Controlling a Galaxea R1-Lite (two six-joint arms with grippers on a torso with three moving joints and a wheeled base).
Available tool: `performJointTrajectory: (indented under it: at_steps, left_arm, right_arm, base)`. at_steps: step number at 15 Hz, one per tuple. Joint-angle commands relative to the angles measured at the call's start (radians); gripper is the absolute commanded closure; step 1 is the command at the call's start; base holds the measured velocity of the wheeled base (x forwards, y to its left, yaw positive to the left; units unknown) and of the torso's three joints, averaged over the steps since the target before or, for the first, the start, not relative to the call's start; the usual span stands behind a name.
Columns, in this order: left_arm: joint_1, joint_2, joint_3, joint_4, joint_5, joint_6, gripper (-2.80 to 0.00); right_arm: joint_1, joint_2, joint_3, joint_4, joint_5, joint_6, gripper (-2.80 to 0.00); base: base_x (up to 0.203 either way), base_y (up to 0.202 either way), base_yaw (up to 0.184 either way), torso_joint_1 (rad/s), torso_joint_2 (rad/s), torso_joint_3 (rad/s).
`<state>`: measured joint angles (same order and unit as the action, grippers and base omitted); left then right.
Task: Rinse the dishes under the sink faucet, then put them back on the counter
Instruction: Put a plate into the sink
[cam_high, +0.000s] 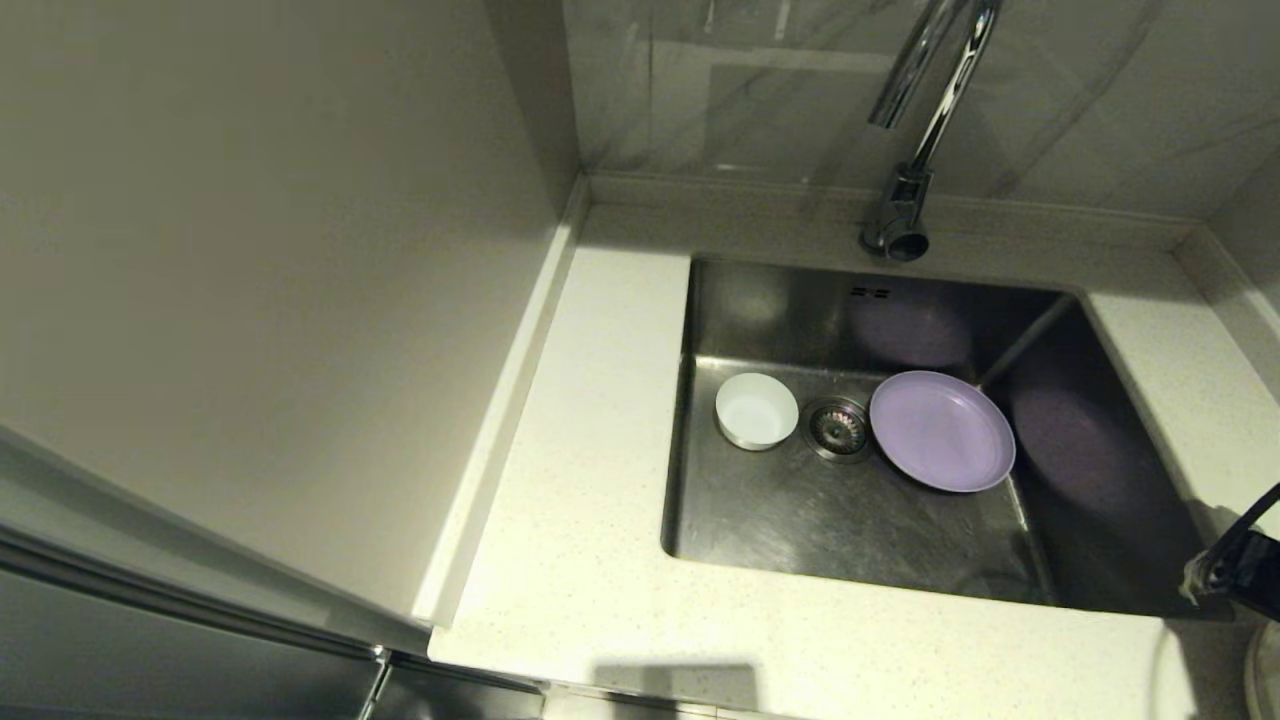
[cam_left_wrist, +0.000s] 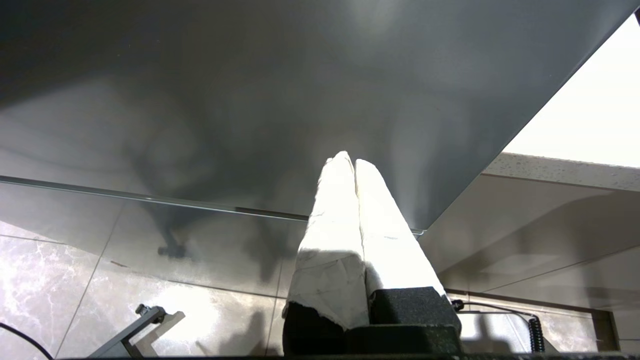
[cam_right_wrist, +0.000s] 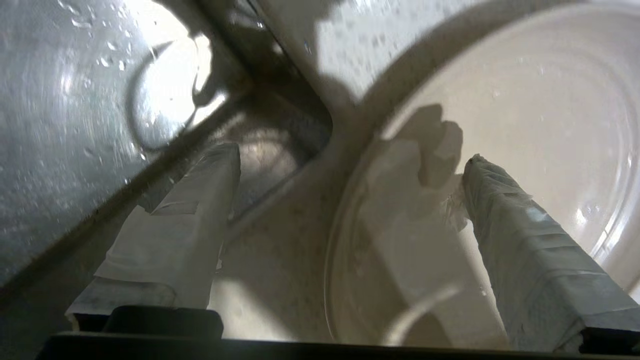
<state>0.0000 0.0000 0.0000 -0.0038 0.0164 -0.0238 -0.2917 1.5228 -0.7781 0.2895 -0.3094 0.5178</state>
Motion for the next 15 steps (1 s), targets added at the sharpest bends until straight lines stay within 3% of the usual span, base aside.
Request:
performJointTrajectory:
  at_steps: [1,2,6,11,15]
  left_arm:
    - [0.000,-0.002,0.000,-0.001,0.001,-0.001,0.00]
    - [0.000,-0.002,0.000,-0.001,0.001,-0.001,0.00]
    - [0.000,-0.002,0.000,-0.001,0.001,-0.001,0.00]
    - [0.000,-0.002,0.000,-0.001,0.001,-0.001,0.00]
    - [0.000,-0.002,0.000,-0.001,0.001,-0.001,0.00]
  right_arm:
    - [-0.004,0.022,-0.001,-0.008,-0.003,-0.008,-2.75]
    - [-0.006,0.023,-0.001,-0.010,-0.004,-0.016,0.00]
    - [-0.006,0.025,-0.008,-0.059,-0.009,-0.029,0.00]
    - [-0.001,0.009,-0.009,-0.113,-0.053,-0.146,0.00]
    - [0.038,-0.010,-0.008,-0.114,-0.053,-0.154,0.00]
  base:
    - [0.000,0.000,0.000,0.000,0.00,0.000]
    - [0.000,0.000,0.000,0.000,0.00,0.000]
    - [0.000,0.000,0.000,0.000,0.00,0.000]
    - [0.000,0.000,0.000,0.000,0.00,0.000]
    - [0.000,0.000,0.000,0.000,0.00,0.000]
